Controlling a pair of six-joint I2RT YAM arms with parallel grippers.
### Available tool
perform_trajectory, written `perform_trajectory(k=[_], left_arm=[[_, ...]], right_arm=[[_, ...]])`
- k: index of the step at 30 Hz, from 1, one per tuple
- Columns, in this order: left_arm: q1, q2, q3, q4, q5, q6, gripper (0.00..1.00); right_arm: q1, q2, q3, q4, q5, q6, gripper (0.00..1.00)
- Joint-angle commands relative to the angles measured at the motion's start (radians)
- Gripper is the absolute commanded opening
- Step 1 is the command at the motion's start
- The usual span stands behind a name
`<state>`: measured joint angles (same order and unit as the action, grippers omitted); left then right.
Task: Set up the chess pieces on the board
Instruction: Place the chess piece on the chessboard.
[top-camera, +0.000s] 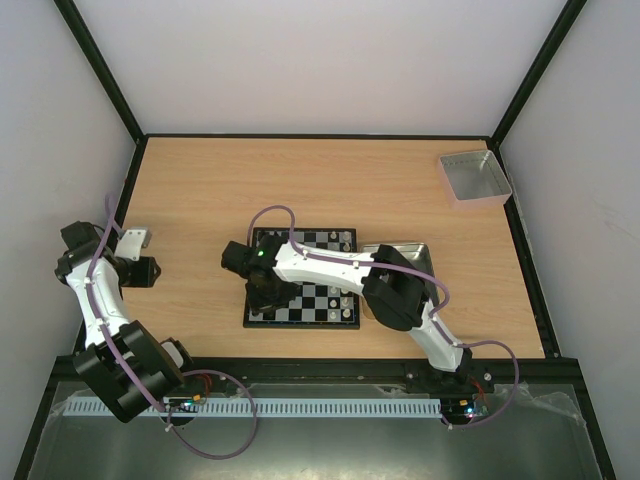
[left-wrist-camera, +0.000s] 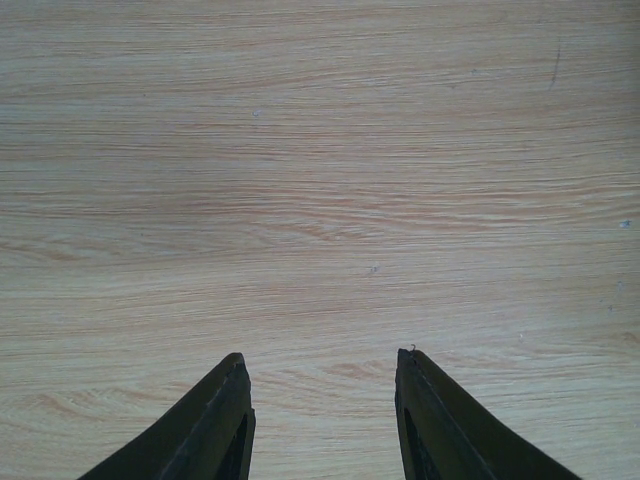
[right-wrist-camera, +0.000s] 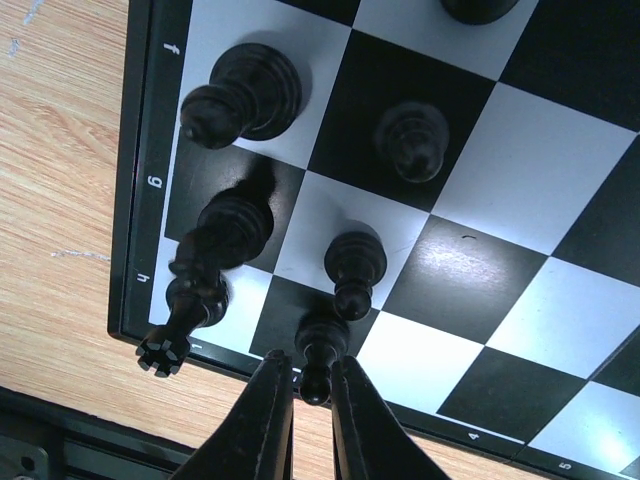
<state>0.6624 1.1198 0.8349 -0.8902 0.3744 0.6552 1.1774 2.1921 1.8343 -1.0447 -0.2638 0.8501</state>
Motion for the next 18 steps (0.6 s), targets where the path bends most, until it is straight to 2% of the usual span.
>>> perform_trajectory(k=[1, 9, 12, 18], left_arm=[[0.011, 0.005, 0.009, -0.030, 0.028, 0.024, 0.41], [0.013, 0.008, 0.009, -0.031, 0.032, 0.028, 0.40], [0.012, 0.004, 0.008, -0.032, 0.033, 0.028, 0.40], [0.013, -0.001, 0.010, -0.036, 0.035, 0.033, 0.41]], right_arm=[[-0.005, 0.010, -0.014, -0.001, 0.005, 0.010, 0.11], [-0.005, 0.010, -0.011, 0.002, -0.005, 0.011, 0.12], [-0.005, -0.018, -0.004, -0.011, 0.003, 0.011, 0.19], [-0.007, -0.087, 0.048, -0.077, 0.054, 0.028, 0.23]])
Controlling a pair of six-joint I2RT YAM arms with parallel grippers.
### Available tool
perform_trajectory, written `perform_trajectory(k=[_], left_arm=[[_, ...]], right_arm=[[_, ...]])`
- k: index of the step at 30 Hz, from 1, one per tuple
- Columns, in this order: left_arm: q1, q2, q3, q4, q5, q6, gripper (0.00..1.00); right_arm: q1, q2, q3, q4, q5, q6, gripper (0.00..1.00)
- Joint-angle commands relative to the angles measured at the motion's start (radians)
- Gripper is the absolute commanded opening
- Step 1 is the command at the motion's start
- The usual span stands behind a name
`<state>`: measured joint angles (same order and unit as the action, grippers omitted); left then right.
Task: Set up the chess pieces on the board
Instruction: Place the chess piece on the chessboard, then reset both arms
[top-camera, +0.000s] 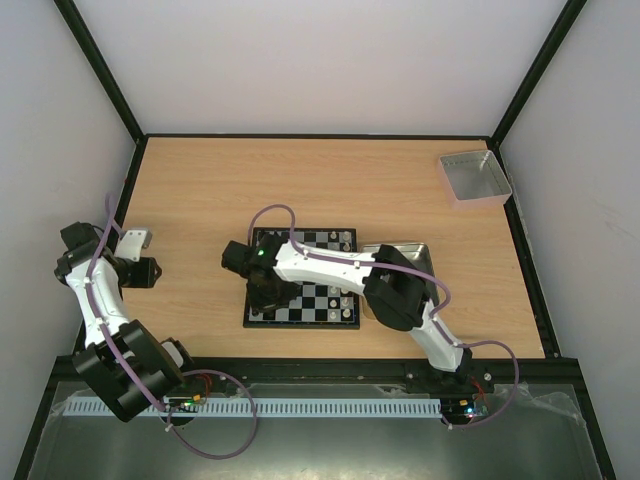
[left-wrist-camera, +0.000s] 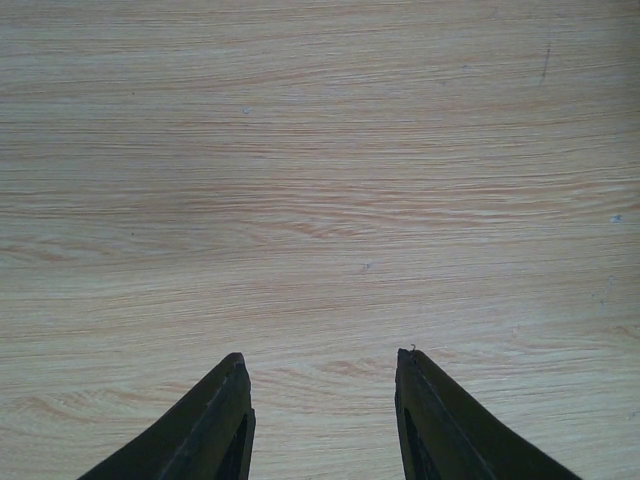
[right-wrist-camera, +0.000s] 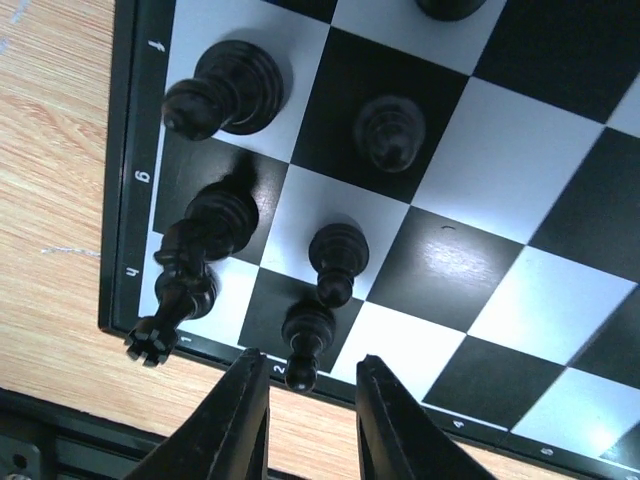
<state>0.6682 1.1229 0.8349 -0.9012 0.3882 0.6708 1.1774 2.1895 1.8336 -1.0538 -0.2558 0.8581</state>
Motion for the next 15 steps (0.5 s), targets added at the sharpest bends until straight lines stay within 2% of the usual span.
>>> perform_trajectory(k=[1, 4, 7, 8, 13, 15], left_arm=[[0.007, -0.007, 0.012, -0.025, 0.020, 0.019, 0.41], [0.007, -0.009, 0.025, -0.039, 0.026, 0.022, 0.40], [0.007, -0.006, 0.055, -0.054, 0.039, 0.023, 0.40], [0.003, -0.004, 0.071, -0.063, 0.050, 0.023, 0.40], [-0.131, 0.048, 0.210, -0.125, 0.066, -0.063, 0.41], [-0.212, 0.044, 0.249, -0.131, 0.054, -0.115, 0.43]], right_arm=[[-0.008, -0.099, 0.061, -0.083, 0.056, 0.025, 0.23], [-0.019, -0.152, 0.089, -0.114, 0.088, 0.032, 0.28], [-0.042, -0.229, 0.090, -0.133, 0.145, 0.029, 0.42], [-0.055, -0.258, 0.073, -0.137, 0.171, 0.028, 0.44], [-0.154, -0.418, -0.064, -0.124, 0.281, 0.007, 0.80], [-0.187, -0.478, -0.110, -0.118, 0.317, -0.002, 0.87]])
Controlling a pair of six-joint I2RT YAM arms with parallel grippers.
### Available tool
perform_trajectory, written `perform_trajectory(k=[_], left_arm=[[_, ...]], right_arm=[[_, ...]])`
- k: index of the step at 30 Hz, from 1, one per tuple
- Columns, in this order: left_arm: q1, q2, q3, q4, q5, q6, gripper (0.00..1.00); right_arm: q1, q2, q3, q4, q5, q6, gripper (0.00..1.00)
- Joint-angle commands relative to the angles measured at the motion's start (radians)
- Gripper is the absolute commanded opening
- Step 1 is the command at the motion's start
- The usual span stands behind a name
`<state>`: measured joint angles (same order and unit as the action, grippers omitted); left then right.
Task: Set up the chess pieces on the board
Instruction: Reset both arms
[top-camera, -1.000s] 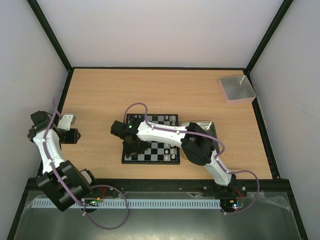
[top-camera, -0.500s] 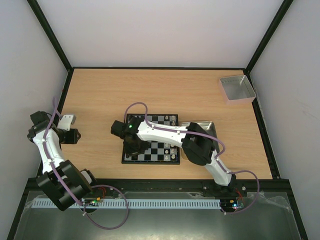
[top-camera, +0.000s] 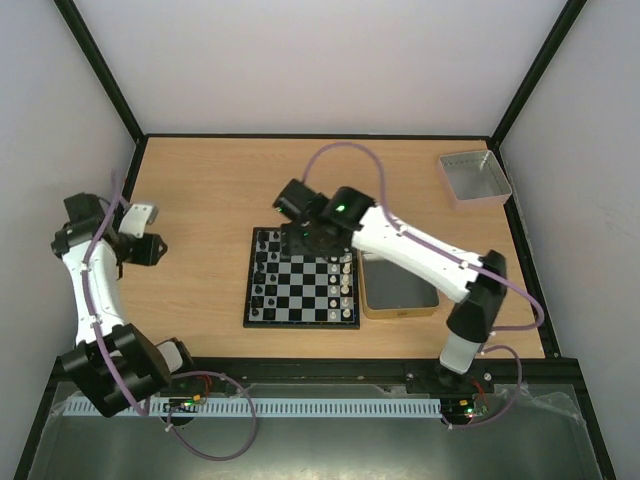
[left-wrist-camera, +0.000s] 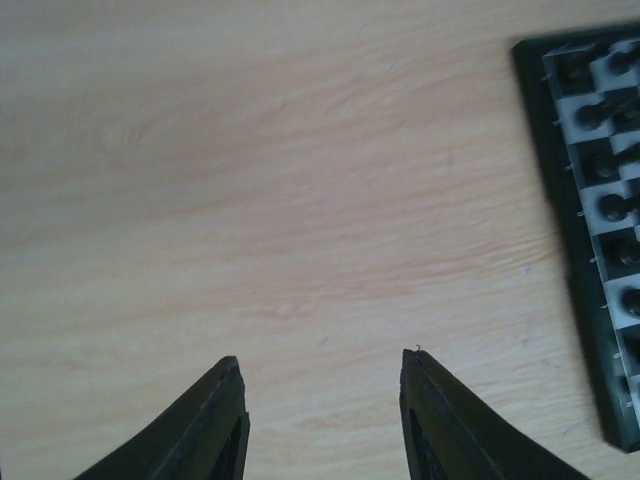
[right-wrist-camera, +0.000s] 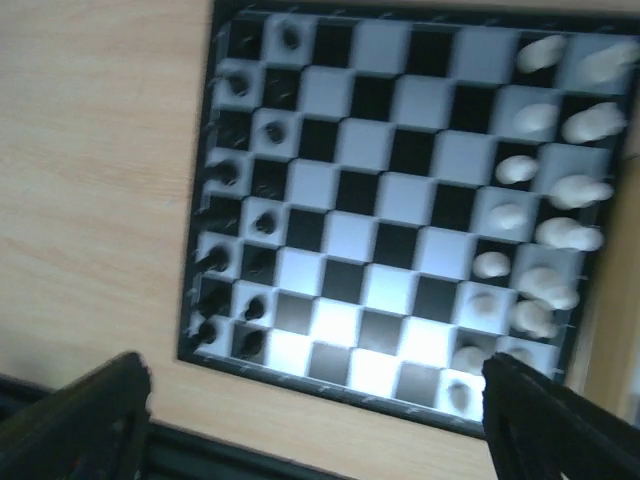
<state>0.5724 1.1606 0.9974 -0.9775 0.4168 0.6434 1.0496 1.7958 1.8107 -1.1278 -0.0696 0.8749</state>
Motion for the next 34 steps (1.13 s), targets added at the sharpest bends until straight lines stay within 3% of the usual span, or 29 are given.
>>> perform_trajectory(k=[1, 2, 9, 12, 14, 17, 24, 34], left_arm=[[-0.165, 0.001, 0.102, -0.056, 0.016, -0.113, 0.47], [-0.219, -0.007, 0.113, -0.056, 0.000, -0.138, 0.50], [-0.652, -0.023, 0.154, -0.040, -0.172, -0.334, 0.64], [-0.802, -0.020, 0.176, -0.051, -0.208, -0.359, 0.79], [-0.812, -0.001, 0.201, -0.082, -0.188, -0.346, 0.93], [-0.863, -0.002, 0.211, -0.108, -0.181, -0.331, 0.98], [-0.947, -0.016, 0.200, -0.121, -0.182, -0.315, 0.99], [-0.956, -0.029, 0.192, -0.110, -0.189, -0.318, 0.99]], right_arm=[[-0.071, -0.103, -0.101, -0.042, 0.146, -0.025, 0.88], [-0.079, -0.121, -0.113, -0.039, 0.168, -0.031, 0.99], [-0.134, -0.270, -0.294, -0.001, 0.289, -0.043, 0.97], [-0.174, -0.370, -0.401, 0.075, 0.266, -0.049, 0.97], [-0.188, -0.441, -0.478, 0.125, 0.243, -0.051, 0.97], [-0.189, -0.515, -0.527, 0.143, 0.256, -0.055, 0.97], [-0.189, -0.580, -0.595, 0.129, 0.249, -0.072, 0.97], [-0.189, -0.608, -0.630, 0.141, 0.225, -0.068, 0.97]])
